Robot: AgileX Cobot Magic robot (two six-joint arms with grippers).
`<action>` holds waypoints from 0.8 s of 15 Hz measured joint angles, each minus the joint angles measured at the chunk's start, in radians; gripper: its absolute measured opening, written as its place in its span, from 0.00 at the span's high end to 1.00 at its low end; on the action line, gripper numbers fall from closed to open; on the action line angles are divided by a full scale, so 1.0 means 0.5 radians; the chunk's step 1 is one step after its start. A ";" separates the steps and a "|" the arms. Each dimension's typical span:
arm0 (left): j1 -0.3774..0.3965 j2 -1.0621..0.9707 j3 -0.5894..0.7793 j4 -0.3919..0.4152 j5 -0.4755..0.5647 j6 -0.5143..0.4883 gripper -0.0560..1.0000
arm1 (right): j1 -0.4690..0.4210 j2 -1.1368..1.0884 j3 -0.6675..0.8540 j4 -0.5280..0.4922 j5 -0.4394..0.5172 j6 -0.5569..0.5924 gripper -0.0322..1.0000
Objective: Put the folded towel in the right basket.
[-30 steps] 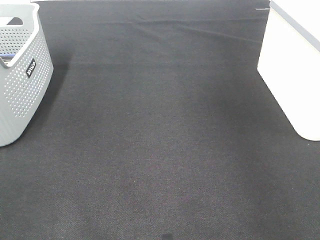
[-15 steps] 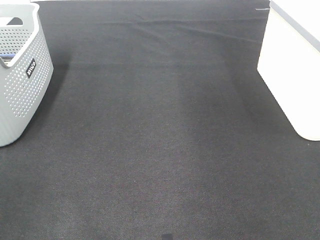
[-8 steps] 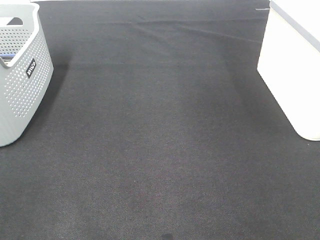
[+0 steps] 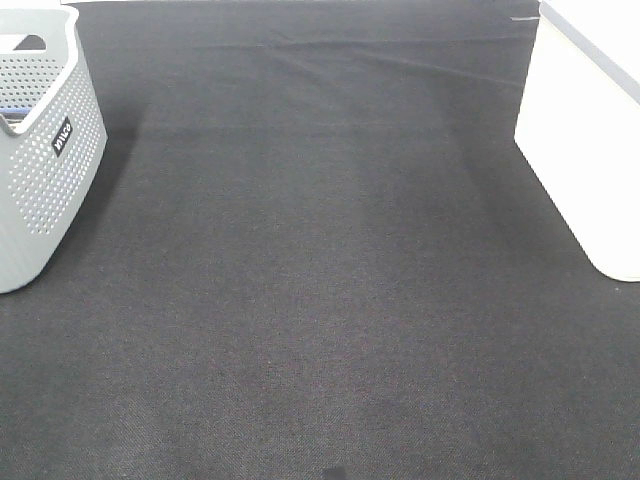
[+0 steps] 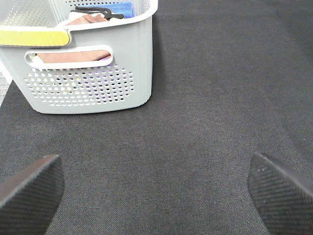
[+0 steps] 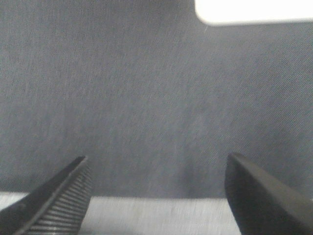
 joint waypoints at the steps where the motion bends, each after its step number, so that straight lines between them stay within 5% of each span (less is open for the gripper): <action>1: 0.000 0.000 0.000 0.000 0.000 0.000 0.03 | 0.000 -0.106 0.000 -0.004 -0.010 -0.002 0.28; 6: 0.000 0.000 0.000 0.000 0.000 0.000 0.03 | 0.000 -0.574 0.000 -0.004 -0.016 -0.002 0.28; 12: 0.000 0.000 0.000 0.000 0.000 0.000 0.03 | 0.000 -0.624 0.010 -0.006 -0.016 -0.002 0.28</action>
